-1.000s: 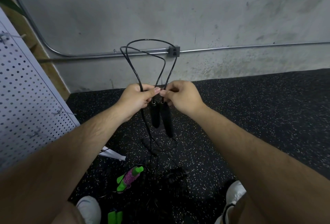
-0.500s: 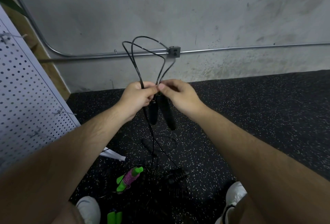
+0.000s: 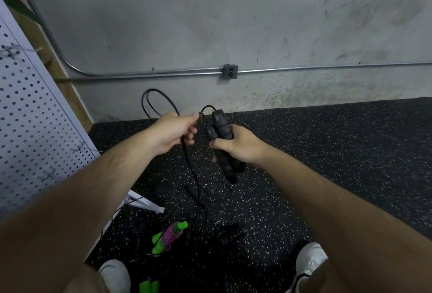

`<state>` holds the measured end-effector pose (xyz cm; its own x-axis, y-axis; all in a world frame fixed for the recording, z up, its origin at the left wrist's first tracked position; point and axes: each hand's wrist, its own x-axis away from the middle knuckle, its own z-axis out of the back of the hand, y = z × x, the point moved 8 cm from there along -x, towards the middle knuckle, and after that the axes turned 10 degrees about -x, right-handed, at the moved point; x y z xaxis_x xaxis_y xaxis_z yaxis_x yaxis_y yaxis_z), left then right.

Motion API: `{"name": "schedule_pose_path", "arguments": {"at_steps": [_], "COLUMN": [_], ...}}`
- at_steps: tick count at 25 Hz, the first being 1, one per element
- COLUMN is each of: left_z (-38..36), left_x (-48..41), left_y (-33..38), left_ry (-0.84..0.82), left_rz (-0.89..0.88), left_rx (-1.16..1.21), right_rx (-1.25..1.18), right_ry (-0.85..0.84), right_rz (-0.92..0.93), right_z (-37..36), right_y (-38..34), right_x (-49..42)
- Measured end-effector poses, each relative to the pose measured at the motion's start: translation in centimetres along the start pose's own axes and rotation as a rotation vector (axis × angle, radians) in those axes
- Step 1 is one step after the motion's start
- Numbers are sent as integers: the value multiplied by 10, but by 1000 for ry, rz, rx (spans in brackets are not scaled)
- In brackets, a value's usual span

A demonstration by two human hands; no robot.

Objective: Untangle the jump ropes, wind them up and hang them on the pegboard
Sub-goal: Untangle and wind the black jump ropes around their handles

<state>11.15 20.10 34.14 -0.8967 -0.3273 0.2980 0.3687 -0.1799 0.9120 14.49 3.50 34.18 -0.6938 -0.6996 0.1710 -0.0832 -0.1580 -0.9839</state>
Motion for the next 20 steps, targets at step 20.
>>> {"name": "schedule_pose_path", "arguments": {"at_steps": [20], "left_z": [-21], "left_x": [32], "left_y": [42], "left_ry": [278], "left_rz": [-601], "left_rx": [-1349], "right_rx": [954], "right_ry": [228], "right_rz": [169], "right_z": [19], "right_y": [-33], "right_x": [14]}}
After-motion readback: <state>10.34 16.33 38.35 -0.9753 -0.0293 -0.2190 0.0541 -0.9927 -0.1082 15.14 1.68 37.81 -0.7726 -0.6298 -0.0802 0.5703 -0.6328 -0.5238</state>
